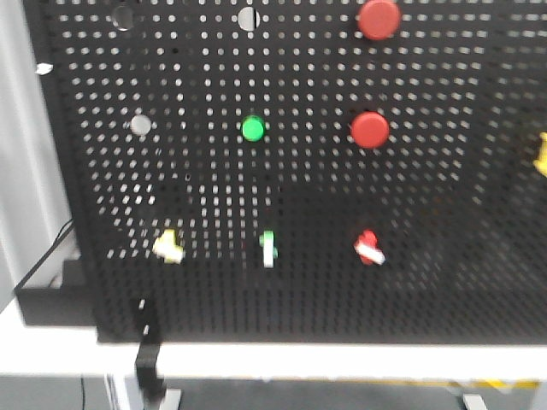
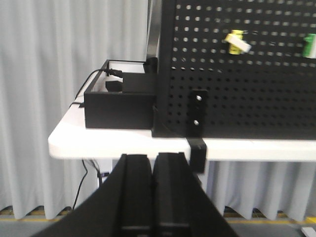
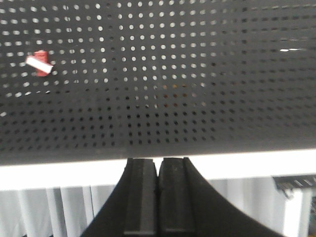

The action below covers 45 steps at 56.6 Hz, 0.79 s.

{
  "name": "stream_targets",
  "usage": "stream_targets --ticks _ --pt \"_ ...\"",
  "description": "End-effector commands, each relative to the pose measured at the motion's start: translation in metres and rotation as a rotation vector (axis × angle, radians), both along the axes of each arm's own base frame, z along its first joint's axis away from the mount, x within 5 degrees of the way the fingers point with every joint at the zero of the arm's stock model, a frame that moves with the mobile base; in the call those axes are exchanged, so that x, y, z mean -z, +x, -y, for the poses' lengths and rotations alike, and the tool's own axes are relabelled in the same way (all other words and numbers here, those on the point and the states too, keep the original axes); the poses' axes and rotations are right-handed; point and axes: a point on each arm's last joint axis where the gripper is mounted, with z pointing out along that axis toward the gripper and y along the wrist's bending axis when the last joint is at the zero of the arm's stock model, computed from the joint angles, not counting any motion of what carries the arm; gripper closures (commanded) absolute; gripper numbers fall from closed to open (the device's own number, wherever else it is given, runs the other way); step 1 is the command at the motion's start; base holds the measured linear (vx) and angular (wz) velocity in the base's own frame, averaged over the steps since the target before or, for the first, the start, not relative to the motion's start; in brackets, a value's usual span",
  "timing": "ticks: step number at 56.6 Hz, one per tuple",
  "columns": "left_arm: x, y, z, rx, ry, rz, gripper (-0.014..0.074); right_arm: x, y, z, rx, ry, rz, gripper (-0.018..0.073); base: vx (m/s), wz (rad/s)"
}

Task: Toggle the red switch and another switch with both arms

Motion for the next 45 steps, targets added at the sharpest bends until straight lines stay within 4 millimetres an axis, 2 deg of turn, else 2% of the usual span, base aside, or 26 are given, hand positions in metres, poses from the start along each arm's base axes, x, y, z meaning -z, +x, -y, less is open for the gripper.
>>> stream_targets --ticks 1,25,45 --pt "-0.0026 -0.0011 0.0005 0.006 -0.008 0.086 0.0594 -0.0059 -0.0013 0.0003 0.007 -0.011 0.082 0.0565 0.39 0.03" --pt "-0.0026 -0.0011 0.0005 0.006 -0.008 0.086 0.0594 -0.0059 -0.0013 0.0003 0.007 -0.011 0.082 0.0565 0.32 0.00" --pt "-0.0026 -0.0011 0.0005 0.006 -0.008 0.086 0.0594 -0.0059 -0.0013 0.0003 0.007 -0.011 0.082 0.0565 0.06 0.00"
